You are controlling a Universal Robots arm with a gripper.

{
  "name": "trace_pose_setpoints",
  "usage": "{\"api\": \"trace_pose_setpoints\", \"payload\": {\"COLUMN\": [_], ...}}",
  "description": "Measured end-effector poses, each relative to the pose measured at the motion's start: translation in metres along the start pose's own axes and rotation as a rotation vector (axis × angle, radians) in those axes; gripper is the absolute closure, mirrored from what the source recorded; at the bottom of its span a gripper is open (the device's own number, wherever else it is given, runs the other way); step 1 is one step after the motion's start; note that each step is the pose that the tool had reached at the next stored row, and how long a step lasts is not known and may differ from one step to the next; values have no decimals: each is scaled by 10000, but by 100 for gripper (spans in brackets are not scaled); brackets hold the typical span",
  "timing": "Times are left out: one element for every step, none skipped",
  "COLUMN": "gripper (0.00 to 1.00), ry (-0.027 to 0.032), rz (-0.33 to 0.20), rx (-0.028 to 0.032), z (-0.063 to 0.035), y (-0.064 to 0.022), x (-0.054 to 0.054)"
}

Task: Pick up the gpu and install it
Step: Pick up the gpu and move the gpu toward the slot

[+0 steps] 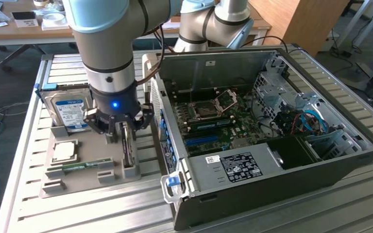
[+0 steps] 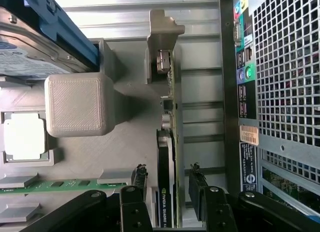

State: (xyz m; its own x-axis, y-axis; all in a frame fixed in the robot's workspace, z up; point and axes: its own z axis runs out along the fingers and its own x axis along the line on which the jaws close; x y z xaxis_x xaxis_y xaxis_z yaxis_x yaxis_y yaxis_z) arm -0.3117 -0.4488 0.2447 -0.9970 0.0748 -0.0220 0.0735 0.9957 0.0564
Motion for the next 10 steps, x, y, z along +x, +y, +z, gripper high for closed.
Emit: {"api": "trace_pose_setpoints", "payload": {"gripper": [53,53,53,53,53,53,53,53,53,53], "ry": [-1,0,0,0,1,1,3,3,2,0], "rz": [0,0,0,0,0,0,1,0,-1,-2], "rx": [-2,-3,-5,-6,-7,-8,-5,-6,-8,-11], "z": [13,25,37,47,54,60,62,64,66,69], "y": [-1,-1,-2,-3,-3,-4,-4,-3,-2,0], "x": [0,0,1,1,1,1,2,1,0,1]}}
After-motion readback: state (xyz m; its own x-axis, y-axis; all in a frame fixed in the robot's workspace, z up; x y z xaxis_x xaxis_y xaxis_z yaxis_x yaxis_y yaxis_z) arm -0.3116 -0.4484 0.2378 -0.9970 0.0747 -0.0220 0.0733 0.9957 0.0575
